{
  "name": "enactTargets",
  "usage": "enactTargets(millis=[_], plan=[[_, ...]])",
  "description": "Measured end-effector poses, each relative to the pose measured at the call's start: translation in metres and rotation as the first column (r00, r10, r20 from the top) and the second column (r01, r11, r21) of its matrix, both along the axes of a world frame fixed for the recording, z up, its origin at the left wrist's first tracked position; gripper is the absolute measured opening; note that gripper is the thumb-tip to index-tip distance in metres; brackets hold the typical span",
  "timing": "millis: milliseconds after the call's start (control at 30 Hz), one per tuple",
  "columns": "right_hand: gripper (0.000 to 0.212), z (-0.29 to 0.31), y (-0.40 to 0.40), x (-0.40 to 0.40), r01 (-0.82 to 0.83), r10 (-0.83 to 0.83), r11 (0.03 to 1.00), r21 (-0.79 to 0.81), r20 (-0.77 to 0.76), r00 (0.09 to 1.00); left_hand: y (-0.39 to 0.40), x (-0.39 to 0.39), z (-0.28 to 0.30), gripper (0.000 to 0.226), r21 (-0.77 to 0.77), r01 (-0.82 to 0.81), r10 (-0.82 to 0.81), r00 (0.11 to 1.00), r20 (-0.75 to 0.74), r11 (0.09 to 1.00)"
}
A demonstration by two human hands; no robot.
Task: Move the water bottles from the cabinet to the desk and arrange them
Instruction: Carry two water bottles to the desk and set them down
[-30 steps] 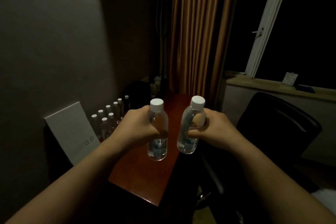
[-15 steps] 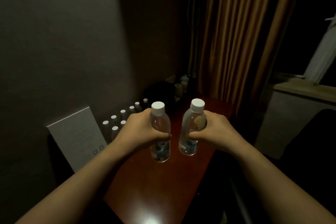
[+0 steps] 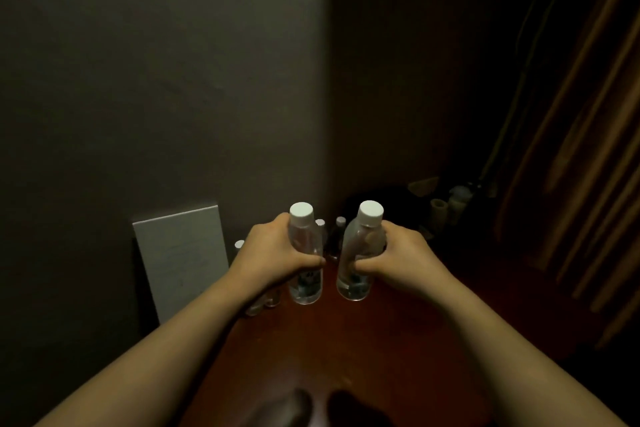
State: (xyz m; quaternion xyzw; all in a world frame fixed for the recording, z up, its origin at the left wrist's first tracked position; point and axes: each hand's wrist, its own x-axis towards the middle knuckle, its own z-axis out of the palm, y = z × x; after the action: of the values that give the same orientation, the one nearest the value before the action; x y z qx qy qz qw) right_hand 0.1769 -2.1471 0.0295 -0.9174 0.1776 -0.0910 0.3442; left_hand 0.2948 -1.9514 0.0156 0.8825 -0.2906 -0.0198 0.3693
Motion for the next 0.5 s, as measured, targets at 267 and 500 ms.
enactTargets(millis=[267, 500], plan=[[0.043, -0.035, -0.05, 0.08, -0.138, 0.14, 0.989, 0.057, -0.023, 0.99, -0.051, 0.046, -0.044, 0.072, 0.016, -0.236, 0.237, 0.969, -0.073, 0.972], [0.054, -0.1, -0.077, 0.155, -0.158, 0.17, 0.984, 0.087, -0.156, 0.973, -0.085, 0.093, -0.105, 0.06, 0.055, -0.366, 0.37, 0.919, -0.134, 0.929]])
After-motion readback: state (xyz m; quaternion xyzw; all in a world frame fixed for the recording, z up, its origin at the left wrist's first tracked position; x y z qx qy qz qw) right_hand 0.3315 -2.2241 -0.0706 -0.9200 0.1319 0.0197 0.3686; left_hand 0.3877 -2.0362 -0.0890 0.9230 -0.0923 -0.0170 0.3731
